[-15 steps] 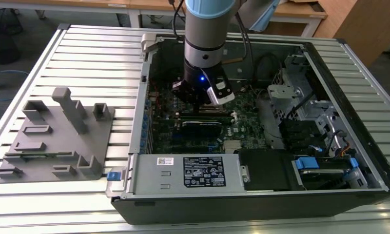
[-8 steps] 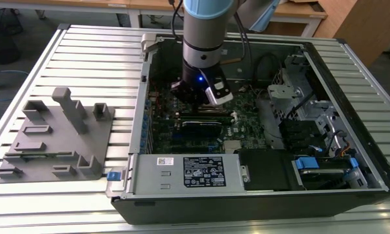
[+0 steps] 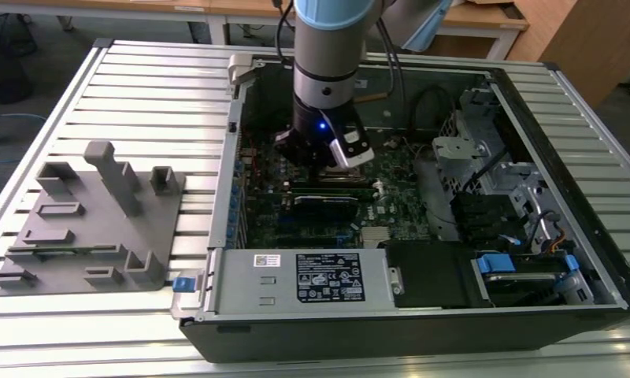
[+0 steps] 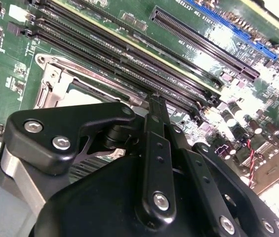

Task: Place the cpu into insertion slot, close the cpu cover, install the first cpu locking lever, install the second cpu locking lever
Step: 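Install the second cpu locking lever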

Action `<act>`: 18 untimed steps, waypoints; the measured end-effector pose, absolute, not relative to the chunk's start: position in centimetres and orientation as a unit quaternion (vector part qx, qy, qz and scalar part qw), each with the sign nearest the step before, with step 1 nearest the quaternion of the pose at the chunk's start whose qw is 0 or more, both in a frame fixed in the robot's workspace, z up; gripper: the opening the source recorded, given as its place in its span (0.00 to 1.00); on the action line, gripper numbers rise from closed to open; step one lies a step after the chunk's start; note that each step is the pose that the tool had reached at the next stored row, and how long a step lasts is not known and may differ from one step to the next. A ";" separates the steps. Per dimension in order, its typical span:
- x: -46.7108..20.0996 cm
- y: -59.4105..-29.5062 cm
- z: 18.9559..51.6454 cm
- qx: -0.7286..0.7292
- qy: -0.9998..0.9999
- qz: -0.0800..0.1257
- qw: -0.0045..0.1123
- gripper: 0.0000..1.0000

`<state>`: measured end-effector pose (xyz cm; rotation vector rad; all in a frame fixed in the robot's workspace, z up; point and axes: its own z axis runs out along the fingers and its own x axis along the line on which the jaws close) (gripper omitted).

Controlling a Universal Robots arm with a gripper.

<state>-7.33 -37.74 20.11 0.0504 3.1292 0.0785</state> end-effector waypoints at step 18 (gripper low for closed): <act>-7.9 -37.4 19.8 0.016 0.999 0.031 0.005 0.11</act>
